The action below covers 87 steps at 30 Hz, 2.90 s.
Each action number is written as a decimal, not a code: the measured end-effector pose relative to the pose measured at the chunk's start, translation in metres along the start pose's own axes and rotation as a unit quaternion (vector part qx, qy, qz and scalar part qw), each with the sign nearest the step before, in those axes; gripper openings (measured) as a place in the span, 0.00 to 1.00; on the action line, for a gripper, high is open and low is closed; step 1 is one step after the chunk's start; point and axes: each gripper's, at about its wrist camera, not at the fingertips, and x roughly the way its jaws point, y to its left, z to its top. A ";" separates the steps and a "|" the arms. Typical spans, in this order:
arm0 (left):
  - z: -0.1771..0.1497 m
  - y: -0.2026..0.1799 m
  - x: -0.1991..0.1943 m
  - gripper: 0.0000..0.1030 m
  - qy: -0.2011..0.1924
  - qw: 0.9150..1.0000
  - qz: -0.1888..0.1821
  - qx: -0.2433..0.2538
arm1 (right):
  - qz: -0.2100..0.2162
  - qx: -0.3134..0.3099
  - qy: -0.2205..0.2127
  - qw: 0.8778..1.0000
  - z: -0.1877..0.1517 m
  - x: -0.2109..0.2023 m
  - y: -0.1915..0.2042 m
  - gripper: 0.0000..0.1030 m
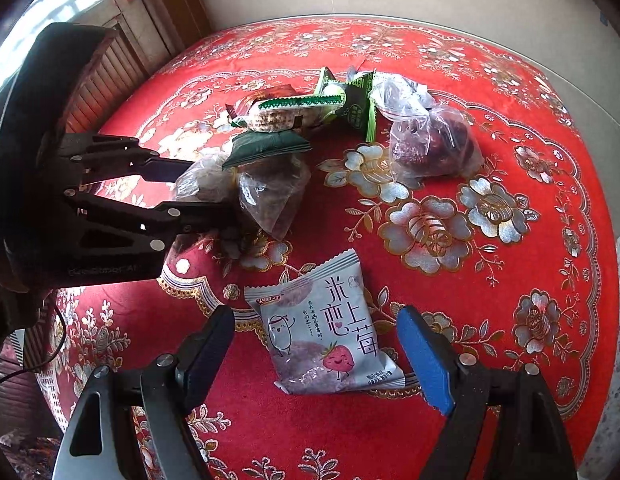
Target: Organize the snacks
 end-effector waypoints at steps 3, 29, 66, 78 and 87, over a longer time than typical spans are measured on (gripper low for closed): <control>-0.006 0.000 -0.004 0.40 0.001 1.000 -0.005 -0.010 | -0.007 -0.009 0.011 1.000 -0.002 0.006 0.000 0.79; -0.058 -0.006 -0.054 0.35 -0.025 0.992 0.080 -0.099 | -0.014 0.022 -0.047 0.999 -0.012 -0.036 0.019 0.50; -0.108 0.034 -0.138 0.35 -0.106 0.969 0.161 -0.155 | -0.011 -0.048 -0.096 0.994 0.013 -0.069 0.116 0.50; -0.111 0.038 -0.141 0.35 -0.116 0.965 0.173 -0.161 | -0.016 -0.051 -0.094 0.994 0.011 -0.069 0.123 0.50; -0.104 0.020 -0.136 0.35 -0.123 0.964 0.188 -0.142 | -0.033 -0.038 -0.087 0.995 0.003 -0.073 0.111 0.50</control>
